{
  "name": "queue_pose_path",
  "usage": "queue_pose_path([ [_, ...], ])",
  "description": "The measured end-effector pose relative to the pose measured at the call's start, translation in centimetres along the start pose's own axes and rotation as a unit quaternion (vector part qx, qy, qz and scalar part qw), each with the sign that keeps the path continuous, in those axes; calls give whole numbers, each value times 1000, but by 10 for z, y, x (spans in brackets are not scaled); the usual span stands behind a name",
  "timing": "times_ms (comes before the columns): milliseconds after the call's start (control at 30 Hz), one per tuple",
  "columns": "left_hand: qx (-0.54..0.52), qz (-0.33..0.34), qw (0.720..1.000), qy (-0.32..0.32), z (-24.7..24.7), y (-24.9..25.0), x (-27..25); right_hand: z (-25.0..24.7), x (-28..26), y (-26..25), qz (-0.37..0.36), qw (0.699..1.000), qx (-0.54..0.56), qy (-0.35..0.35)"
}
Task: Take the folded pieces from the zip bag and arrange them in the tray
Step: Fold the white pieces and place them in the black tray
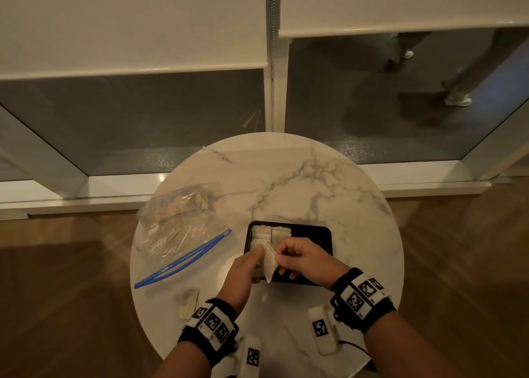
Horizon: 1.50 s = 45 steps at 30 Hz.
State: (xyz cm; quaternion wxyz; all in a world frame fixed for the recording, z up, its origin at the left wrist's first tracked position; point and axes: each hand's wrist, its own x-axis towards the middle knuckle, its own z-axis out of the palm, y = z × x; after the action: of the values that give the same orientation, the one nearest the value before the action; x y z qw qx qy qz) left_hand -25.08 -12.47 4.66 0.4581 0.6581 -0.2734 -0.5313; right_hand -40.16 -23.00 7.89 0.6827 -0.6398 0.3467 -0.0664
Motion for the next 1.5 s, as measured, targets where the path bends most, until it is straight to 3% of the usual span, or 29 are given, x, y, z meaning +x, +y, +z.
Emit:
queue_pose_path([
  [167,-29,56,997,35,6,-1,-3,2,-1,4,25,992,93,80],
  [267,-74,49,993,74,12,-2,-2,6,-2,8,49,963,238,113],
  [333,-100,33,989,102,15,-1,0,9,-2,11,59,957,258,115],
  [500,-123,40,982,136,19,-1,1,13,-1,18,57,964,234,116],
  [700,-116,32,986,115,15,-11,0,9,2,18,-38,969,61,237],
  [800,-75,43,992,91,18,-10,-4,8,4,23,-65,967,26,244],
  [933,-69,45,988,129,18,-12,-3,10,5,22,-25,963,155,221],
  [1033,-62,40,988,138,16,-14,-1,9,6,26,3,961,174,213],
  [1233,-38,27,988,146,16,-19,4,2,9,33,19,970,121,209],
  [1400,42,2,957,288,1,-37,16,-17,27,53,56,964,38,257],
  [1500,89,-53,947,305,-10,-50,26,-28,50,74,105,954,-26,280],
])
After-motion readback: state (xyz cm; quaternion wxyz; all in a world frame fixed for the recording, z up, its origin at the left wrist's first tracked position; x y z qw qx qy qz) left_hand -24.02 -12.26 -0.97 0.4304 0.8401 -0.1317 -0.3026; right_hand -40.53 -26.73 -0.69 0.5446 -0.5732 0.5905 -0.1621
